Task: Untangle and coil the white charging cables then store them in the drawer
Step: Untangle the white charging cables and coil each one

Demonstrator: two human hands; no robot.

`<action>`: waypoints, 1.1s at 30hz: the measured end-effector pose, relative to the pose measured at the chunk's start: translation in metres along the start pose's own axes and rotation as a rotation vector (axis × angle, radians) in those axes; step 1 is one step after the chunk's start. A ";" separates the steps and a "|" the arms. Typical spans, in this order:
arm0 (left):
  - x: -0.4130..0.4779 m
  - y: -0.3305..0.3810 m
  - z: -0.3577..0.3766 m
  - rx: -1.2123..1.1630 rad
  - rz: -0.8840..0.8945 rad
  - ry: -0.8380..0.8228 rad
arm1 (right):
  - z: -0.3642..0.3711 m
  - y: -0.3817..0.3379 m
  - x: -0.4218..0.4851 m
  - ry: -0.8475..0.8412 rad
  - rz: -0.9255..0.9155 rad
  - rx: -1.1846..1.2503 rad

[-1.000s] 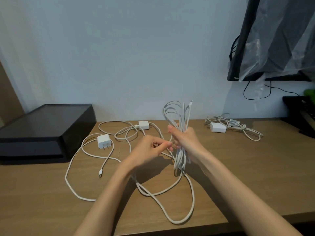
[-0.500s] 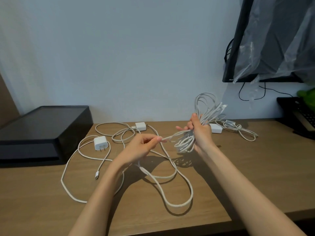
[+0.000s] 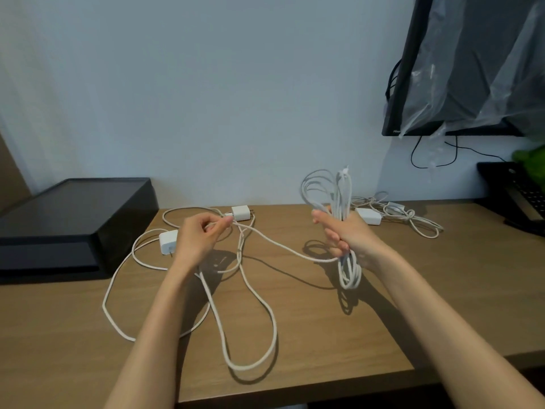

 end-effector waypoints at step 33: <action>-0.021 0.054 0.026 -0.208 0.243 -0.114 | 0.080 -0.021 -0.021 -0.344 -0.071 -0.281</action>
Point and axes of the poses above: each hand's wrist, its own x-axis towards the middle knuckle, its own z-axis out of the palm, y = z × x, the point moved 9 cm from there along x, towards the middle knuckle, and after that the axes turned 12 degrees about -x, right-handed, at the moved point
